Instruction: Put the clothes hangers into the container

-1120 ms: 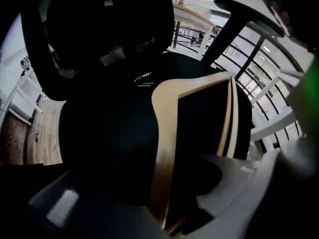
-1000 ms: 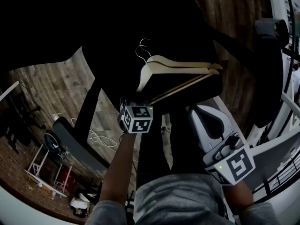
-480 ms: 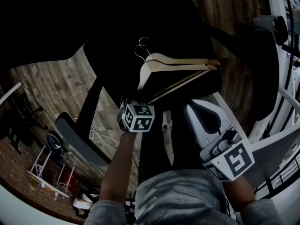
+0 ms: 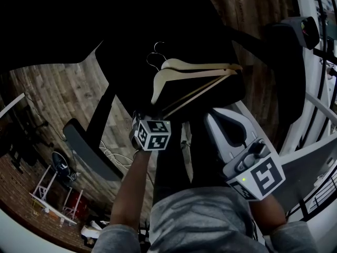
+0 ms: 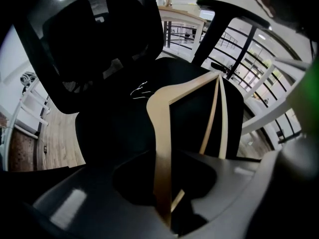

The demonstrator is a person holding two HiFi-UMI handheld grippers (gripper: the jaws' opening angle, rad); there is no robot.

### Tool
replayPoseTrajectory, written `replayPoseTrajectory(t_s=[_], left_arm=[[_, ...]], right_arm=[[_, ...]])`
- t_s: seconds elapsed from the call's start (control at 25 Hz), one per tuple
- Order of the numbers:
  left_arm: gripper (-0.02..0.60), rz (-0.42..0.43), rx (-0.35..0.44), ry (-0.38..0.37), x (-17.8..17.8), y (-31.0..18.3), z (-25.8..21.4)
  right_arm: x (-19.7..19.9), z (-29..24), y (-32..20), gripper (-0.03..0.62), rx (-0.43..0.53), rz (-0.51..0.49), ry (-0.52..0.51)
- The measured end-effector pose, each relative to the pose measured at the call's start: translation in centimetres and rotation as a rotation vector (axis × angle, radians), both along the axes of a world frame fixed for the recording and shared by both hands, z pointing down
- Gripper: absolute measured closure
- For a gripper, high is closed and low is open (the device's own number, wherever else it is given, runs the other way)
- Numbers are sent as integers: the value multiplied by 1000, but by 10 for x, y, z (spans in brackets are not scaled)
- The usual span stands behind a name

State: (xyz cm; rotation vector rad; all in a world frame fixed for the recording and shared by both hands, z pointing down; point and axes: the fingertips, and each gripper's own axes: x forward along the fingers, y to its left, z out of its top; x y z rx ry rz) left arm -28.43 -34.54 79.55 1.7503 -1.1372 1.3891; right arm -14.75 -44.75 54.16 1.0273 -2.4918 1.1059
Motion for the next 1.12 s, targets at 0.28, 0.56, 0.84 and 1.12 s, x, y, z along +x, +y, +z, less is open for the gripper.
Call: replayPoseTrajectory(t_s=[0.28,0.56,0.84,1.12], left_arm=[[491,17,94,26,-4,-12,-39],[491,-8,197,58,-14,-28,-80],[491,-33,287,117,-13,-33,-127],[491,-31,379,161,-9,-39,-183]], right_arm=[[14,-30,10,597,63,47,40],[42,-69,16,597,167,150,79],[75,-108,32,597,239,244,123],[95,-153,55,597,306,312,148]])
